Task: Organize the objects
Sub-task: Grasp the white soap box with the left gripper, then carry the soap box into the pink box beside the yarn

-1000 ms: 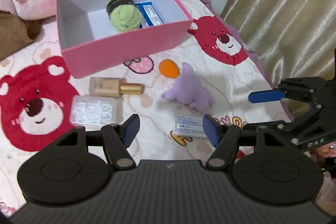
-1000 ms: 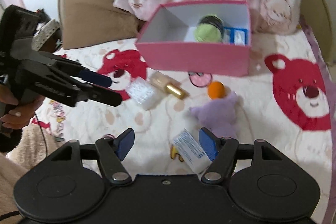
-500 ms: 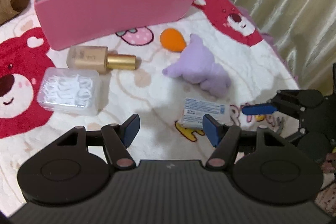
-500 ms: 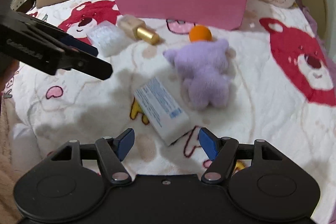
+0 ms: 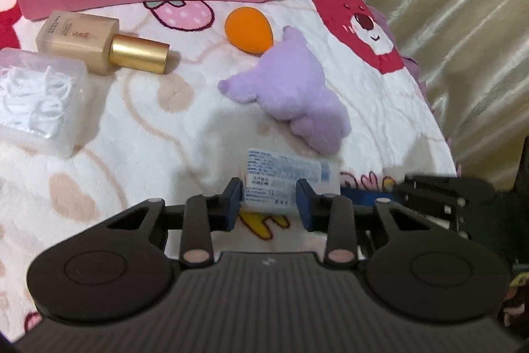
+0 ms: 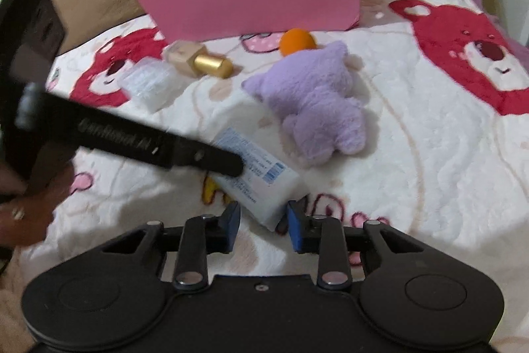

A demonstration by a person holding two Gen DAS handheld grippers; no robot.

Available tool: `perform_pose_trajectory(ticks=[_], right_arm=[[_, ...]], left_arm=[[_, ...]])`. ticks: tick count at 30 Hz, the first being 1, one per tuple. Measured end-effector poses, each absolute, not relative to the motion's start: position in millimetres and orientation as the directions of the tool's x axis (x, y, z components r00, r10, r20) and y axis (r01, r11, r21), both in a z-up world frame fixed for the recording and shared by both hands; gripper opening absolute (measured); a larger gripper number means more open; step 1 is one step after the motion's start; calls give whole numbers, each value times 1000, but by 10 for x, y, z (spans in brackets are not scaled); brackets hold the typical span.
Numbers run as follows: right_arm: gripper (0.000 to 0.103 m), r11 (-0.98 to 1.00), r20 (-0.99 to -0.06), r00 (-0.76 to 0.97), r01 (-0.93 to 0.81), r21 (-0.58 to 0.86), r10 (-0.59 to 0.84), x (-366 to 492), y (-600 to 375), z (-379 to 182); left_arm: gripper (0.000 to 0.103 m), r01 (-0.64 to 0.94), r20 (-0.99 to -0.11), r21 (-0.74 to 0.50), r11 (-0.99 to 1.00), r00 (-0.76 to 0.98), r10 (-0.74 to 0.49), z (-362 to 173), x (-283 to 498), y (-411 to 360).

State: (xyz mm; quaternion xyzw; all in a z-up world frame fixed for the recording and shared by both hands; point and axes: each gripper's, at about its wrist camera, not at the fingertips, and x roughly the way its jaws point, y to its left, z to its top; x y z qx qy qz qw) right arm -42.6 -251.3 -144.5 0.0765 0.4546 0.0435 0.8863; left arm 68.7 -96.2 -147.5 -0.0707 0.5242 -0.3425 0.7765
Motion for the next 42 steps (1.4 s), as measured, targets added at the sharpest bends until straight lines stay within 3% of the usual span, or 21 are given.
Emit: perform_pose_trajectory(ticks=[10, 19, 23, 25, 42], right_arm=[[44, 981, -775, 608, -33, 191, 171, -365, -2411, -1553], [51, 989, -776, 616, -39, 144, 137, -346, -2253, -1509], [55, 991, -755, 643, -61, 117, 129, -409, -2176, -1302], [64, 991, -733, 666, -74, 115, 135, -423, -2141, -1155], [69, 991, -607, 783, -106, 84, 135, -11, -2086, -166]], left_arm=[[36, 313, -774, -515, 798, 232, -590, -1560, 772, -729], [33, 383, -788, -439, 813, 270, -553, -1437, 634, -855], [33, 364, -759, -480, 798, 283, -586, -1247, 595, -720], [33, 352, -741, -510, 785, 283, -609, -1131, 577, -644], [34, 387, -661, -472, 792, 439, -608, -84, 856, -482]])
